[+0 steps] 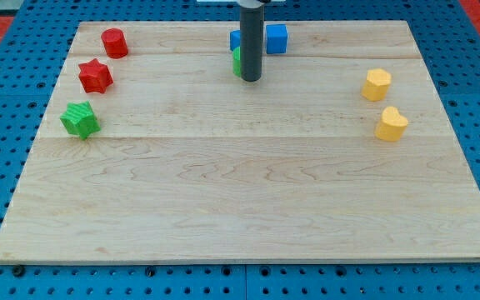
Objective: Bring the green star at the bottom left side of the green circle
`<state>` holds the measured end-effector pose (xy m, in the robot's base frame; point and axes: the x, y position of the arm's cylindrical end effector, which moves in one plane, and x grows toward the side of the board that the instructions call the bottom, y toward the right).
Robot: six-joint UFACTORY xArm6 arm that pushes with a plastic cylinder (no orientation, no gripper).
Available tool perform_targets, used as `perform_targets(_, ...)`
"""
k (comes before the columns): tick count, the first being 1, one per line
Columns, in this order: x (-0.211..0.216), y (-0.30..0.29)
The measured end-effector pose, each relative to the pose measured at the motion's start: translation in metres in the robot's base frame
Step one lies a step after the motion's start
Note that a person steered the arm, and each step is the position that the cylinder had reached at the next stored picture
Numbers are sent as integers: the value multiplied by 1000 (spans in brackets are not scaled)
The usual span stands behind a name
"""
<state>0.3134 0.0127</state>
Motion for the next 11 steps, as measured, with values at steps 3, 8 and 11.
perform_targets(3, 137, -118)
perform_targets(8, 54, -122)
perform_targets(11, 43, -138)
